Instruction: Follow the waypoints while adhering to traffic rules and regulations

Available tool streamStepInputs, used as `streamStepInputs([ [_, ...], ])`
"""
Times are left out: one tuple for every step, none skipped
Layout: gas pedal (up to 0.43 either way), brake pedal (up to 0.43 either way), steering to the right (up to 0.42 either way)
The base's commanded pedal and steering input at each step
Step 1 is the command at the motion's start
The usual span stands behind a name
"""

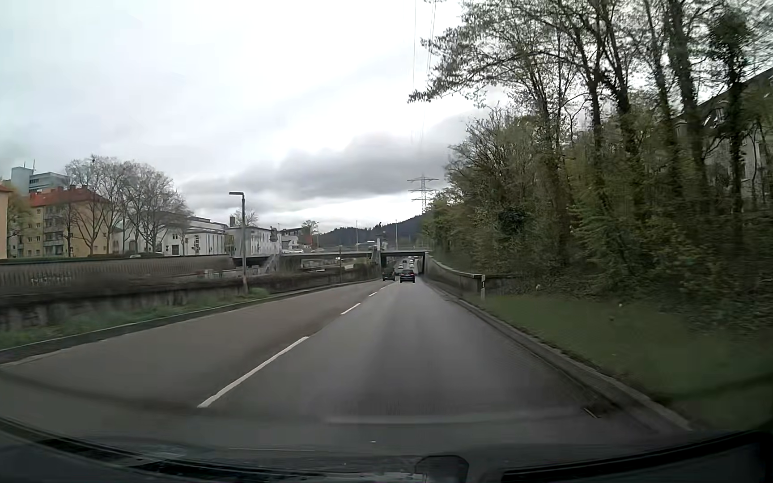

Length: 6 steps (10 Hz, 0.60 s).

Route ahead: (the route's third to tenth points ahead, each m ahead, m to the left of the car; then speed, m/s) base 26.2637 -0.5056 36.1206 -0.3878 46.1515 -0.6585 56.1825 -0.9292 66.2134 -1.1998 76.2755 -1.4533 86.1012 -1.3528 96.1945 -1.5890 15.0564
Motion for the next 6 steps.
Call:
streamStepInputs([
  [0.067, 0.000, 0.002],
  [0.067, 0.000, 0.002],
  [0.067, 0.000, 0.002],
  [0.067, 0.000, 0.002],
  [0.067, 0.000, 0.002],
  [0.067, 0.000, 0.001],
])
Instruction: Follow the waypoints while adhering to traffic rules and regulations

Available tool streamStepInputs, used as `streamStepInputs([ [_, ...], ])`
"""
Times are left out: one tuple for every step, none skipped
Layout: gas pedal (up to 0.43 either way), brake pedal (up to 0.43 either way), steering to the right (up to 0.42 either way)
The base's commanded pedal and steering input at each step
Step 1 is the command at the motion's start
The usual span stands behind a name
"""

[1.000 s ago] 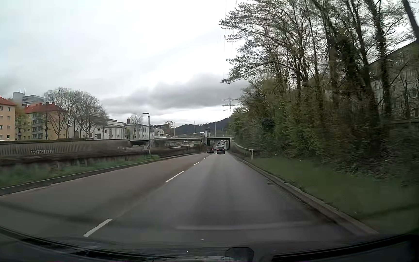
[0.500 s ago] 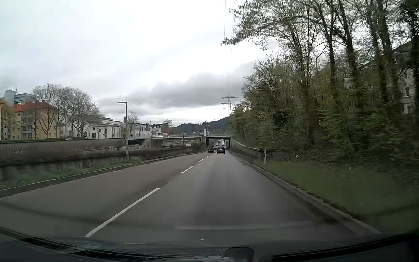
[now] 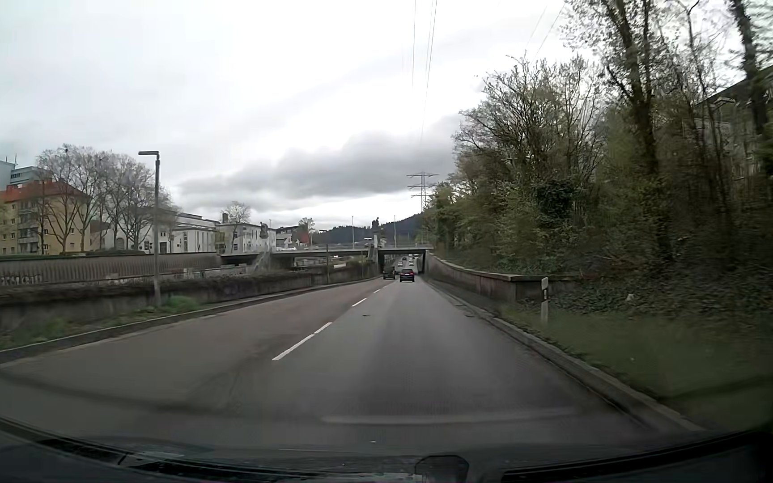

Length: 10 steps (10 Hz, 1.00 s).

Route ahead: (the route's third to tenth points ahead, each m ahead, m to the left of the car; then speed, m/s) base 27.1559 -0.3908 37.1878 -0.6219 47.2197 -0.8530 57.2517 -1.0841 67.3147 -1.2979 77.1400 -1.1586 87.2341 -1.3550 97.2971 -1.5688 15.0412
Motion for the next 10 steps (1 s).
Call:
streamStepInputs([
  [0.067, 0.000, 0.001],
  [0.067, 0.000, 0.002],
  [0.067, 0.000, 0.001],
  [0.067, 0.000, 0.002],
  [0.067, 0.000, 0.002],
  [0.067, 0.000, 0.001],
  [0.067, 0.000, 0.002],
  [0.067, 0.000, 0.002],
  [0.067, 0.000, 0.001],
  [0.067, 0.000, 0.002],
])
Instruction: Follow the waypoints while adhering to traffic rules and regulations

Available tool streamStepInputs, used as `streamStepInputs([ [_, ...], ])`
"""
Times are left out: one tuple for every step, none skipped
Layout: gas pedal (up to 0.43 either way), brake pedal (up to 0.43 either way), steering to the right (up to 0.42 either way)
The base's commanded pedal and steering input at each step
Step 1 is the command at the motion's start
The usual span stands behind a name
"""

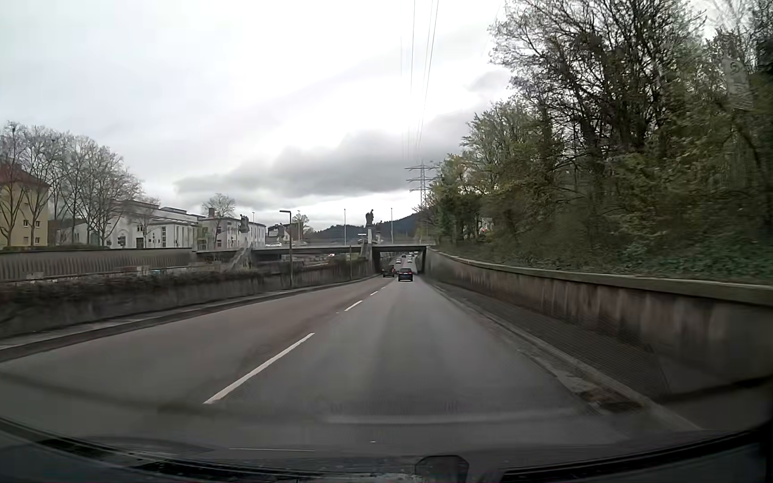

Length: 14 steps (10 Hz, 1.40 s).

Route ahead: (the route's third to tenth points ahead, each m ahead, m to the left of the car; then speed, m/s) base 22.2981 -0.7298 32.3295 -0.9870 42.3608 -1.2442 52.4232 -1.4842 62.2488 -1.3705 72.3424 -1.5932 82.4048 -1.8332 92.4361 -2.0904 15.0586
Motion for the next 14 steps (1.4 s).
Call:
streamStepInputs([
  [0.067, 0.000, 0.002],
  [0.067, 0.000, 0.002],
  [0.067, 0.000, 0.002],
  [0.067, 0.000, 0.001],
  [0.067, 0.000, 0.001],
  [0.067, 0.000, 0.001],
  [0.067, 0.000, 0.001],
  [0.067, 0.000, 0.001],
  [0.067, 0.000, 0.001],
  [0.067, 0.000, 0.001],
  [0.067, 0.000, 0.001],
  [0.067, 0.000, 0.001],
  [0.067, 0.000, 0.001],
  [0.067, 0.000, 0.001],
])
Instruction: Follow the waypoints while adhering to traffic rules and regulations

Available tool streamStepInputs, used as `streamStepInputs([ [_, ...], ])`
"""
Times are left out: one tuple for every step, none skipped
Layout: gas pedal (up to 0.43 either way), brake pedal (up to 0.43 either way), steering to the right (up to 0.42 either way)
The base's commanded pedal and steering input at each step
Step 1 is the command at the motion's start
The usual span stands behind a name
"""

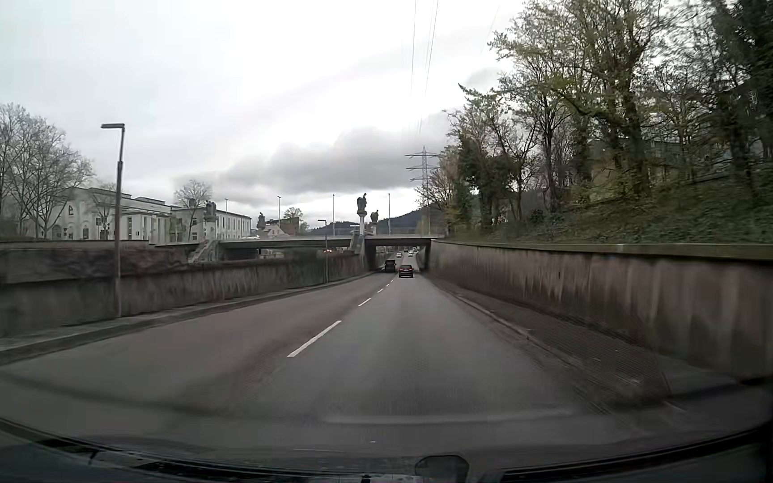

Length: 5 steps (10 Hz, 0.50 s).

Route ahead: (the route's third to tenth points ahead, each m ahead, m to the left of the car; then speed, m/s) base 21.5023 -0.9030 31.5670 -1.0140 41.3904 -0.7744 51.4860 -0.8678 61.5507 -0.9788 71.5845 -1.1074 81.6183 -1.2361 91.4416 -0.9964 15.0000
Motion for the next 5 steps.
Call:
streamStepInputs([
  [0.067, 0.000, 0.001],
  [0.067, 0.000, 0.002],
  [0.067, 0.000, 0.003],
  [0.067, 0.000, 0.002],
  [0.067, 0.000, 0.002],
])
